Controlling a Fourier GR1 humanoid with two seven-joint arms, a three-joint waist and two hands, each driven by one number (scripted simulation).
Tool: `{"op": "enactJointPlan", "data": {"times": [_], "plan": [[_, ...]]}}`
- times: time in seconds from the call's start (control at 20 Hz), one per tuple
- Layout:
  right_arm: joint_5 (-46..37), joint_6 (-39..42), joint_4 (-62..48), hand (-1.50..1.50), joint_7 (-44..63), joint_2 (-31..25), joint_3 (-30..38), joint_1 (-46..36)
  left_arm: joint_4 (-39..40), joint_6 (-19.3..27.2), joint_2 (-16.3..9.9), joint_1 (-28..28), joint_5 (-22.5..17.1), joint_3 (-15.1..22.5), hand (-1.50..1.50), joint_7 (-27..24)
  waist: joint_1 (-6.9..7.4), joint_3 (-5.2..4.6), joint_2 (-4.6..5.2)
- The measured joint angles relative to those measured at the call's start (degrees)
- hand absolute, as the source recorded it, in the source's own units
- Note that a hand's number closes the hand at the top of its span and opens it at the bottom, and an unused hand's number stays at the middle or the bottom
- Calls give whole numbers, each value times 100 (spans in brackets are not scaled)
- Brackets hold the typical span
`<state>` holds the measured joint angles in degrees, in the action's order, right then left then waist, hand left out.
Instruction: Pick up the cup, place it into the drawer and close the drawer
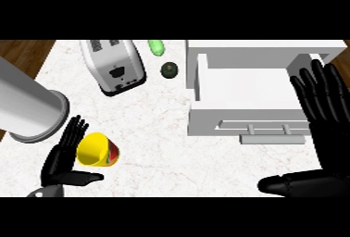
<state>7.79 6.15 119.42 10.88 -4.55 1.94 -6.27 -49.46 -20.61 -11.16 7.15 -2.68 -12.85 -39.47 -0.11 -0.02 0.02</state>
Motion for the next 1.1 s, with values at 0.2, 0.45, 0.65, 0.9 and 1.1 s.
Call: {"op": "enactJointPlan", "data": {"times": [0.2,0.45,0.65,0.9,1.1], "plan": [[-17,-75,16,-150,104,17,-14,-144,573,82,54,289,132,61,-150,-306,-5,0,0],[130,73,-62,-150,-84,-36,124,-31,1006,37,-32,519,127,68,-150,-473,-6,1,1],[150,95,46,-150,-3,-70,124,-23,1384,10,-26,721,110,74,-150,-645,-11,0,2],[140,101,139,-150,26,-24,47,85,1816,22,2,865,64,65,-150,-797,-16,-1,3],[145,45,126,-150,138,-33,73,-35,2093,-147,-39,1018,-18,53,-150,-820,-19,-1,5]]}}
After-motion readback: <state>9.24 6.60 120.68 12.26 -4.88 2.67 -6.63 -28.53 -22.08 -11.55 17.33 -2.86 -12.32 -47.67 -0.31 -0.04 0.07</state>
